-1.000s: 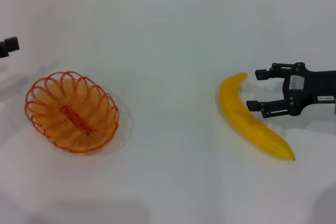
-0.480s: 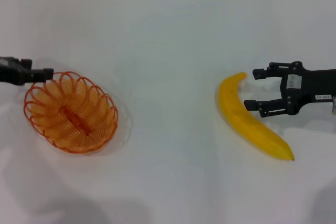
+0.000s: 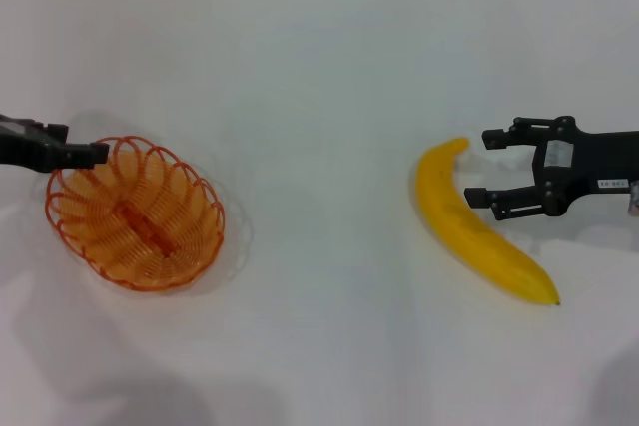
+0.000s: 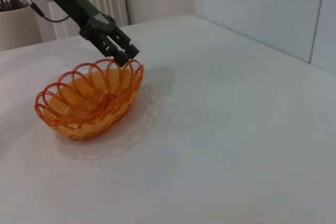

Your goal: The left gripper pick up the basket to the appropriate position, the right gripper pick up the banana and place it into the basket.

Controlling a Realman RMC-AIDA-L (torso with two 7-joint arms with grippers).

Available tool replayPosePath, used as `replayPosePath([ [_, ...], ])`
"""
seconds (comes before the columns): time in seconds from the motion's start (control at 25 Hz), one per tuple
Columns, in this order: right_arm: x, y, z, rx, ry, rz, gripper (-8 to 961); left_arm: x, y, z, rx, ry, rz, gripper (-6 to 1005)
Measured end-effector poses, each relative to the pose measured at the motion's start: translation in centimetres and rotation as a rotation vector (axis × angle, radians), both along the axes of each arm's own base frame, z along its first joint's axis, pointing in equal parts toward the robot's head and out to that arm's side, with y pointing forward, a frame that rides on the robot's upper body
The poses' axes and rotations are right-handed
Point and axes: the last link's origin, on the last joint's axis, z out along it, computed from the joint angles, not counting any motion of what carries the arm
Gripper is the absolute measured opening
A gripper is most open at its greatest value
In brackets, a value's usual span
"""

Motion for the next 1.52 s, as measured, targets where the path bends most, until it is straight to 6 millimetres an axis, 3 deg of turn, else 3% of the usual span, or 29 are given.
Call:
replayPosePath([
  [0.44,-0.1,0.1,-0.1,-0.002,0.004,-0.005,893,0.6,0.4,-2.4,-0.073,0.066,-0.009,719],
  [0.96,-0.1,0.1,-0.1,-0.003,0.004,-0.007,893,0.2,0.2,-2.5,-0.071,0.077,-0.004,703],
  [1.4,0.0,0.0,-0.1,-0.003,0.004,-0.01,894,0.2,0.2,-2.3,-0.06,0.073,-0.003,562],
  [1.52,0.0,0.0,-0.1,-0.003,0.004,-0.01,893,0.2,0.2,-2.4,-0.066,0.077,-0.007,413],
])
